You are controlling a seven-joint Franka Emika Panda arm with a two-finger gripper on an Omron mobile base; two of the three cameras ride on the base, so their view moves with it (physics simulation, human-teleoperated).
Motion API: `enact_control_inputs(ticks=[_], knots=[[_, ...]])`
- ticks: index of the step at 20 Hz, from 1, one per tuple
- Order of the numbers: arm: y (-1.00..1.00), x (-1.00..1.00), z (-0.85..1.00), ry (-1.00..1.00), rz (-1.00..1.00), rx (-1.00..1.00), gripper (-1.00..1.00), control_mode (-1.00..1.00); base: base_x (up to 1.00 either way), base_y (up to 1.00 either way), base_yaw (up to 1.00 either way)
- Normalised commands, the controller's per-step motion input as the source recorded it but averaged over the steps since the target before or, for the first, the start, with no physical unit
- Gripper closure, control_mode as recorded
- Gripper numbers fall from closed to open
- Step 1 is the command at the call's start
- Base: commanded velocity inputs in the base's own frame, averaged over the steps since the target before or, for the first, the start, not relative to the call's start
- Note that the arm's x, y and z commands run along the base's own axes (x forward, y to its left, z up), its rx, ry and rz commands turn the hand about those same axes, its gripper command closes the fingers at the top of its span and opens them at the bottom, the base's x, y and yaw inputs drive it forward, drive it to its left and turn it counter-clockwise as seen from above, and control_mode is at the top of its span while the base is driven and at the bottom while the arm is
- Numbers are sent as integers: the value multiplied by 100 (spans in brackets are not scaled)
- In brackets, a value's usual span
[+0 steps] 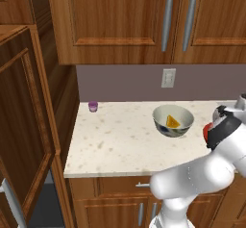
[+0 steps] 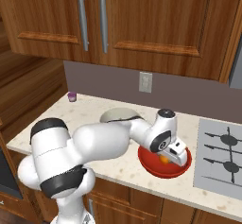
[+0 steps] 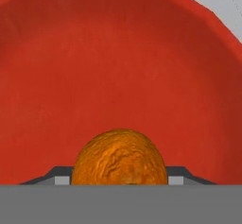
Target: Pick both bowls and place them on the counter. Then place the tangerine in one bowl and place the cheese in the other bowl.
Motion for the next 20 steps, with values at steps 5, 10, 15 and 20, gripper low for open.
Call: enact_control_inputs(ticks=[5,10,15,20], knots=[[-15,1,-23,0,0,11,100,-100,0,0,0],[1,1,-1,0,0,1,100,-100,0,0,0],[12,5,-3,0,0,0,100,-100,0,0,0],[23,5,-16,0,0,0,100,-100,0,0,0]])
